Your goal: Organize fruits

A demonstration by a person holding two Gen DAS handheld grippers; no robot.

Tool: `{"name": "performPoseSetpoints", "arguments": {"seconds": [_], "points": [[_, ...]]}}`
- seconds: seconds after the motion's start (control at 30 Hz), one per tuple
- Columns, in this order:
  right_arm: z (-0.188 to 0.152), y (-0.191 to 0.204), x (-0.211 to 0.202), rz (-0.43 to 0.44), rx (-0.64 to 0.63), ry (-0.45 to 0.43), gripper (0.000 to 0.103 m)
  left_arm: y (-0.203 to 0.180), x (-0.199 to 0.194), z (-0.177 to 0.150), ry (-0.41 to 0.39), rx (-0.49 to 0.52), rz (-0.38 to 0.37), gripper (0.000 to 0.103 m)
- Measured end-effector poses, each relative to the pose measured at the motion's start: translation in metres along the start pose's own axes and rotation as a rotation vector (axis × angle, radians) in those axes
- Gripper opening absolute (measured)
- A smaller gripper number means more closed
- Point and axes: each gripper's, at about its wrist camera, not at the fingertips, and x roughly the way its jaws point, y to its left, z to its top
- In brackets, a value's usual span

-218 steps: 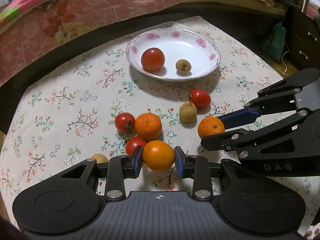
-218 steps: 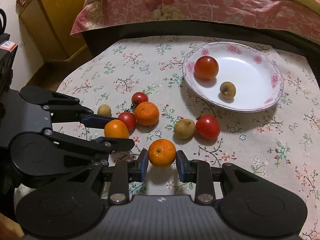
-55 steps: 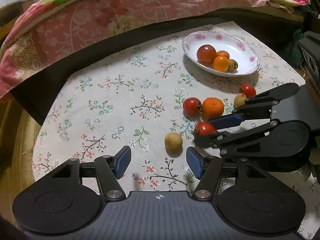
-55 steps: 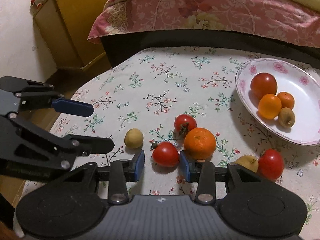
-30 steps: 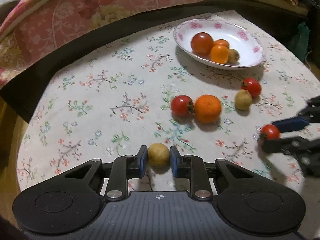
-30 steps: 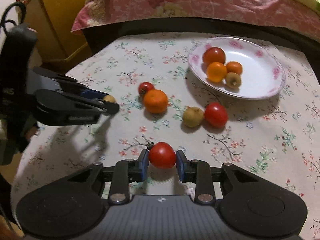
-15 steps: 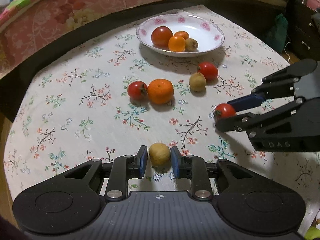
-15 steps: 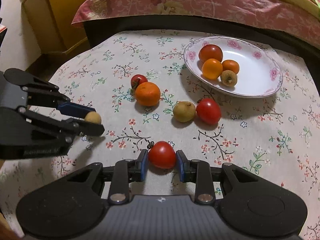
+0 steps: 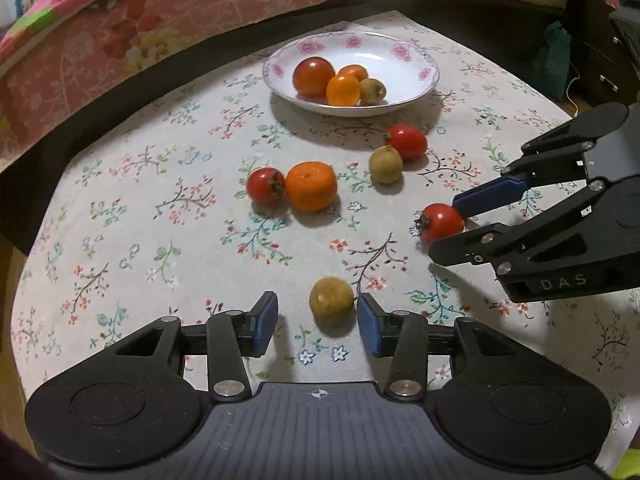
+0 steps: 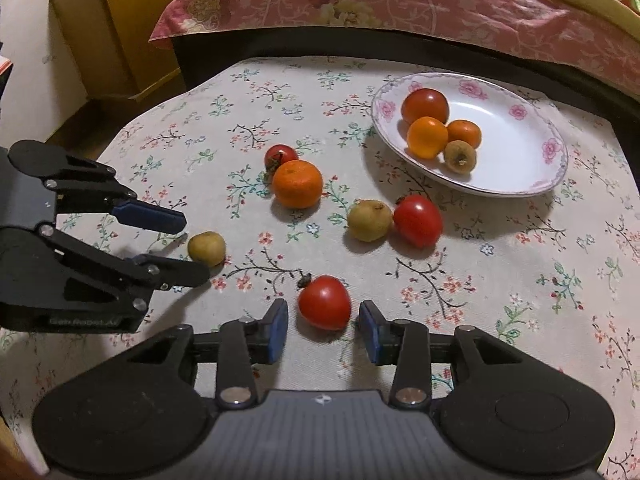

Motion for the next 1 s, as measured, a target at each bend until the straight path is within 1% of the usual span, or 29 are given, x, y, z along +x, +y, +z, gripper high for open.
{"name": "performPoseSetpoints", "arguments": {"seconds": [0.2, 0.43, 0.57, 0.63, 0.83, 0.87, 1.0], "points": [[0.0026, 0.0011, -0.0012, 0.009, -0.011, -0.007, 0.039, -0.0037, 0.0028, -0.0012, 0.006, 0.018, -0.01, 0.051], [0.0018, 0.0032, 0.0016, 0.01, -0.027, -0.009, 0.039, -0.004, 0.004, -0.0009, 0.005, 0.025, -0.013, 0.04], [0.0047, 0.003, 0.0047, -0.003, -0.022, -0.004, 0.038, -0.0022, 0.0066, 0.0014, 0.008, 0.013, -0.013, 0.036], [0.0057, 0.0035, 0.0053, -0.006, -0.024, 0.0, 0.037, -0.0029, 0.0073, 0.0009, 0.012, 0.012, -0.016, 0.032], [0.0062, 0.0009, 0.0051, -0.009, -0.013, 0.005, 0.032, -0.006, 0.0073, 0.0008, 0.015, 0.023, -0.012, 0.031], [0.0063, 0.0008, 0.0046, -0.008, -0.011, 0.005, 0.03, -0.0059, 0.0071, 0.0013, 0.015, 0.022, -0.016, 0.031], [0.0065, 0.0021, 0.0033, -0.012, -0.012, 0.01, 0.029, -0.0058, 0.004, 0.0052, -0.001, 0.015, -0.022, 0.031]]}}
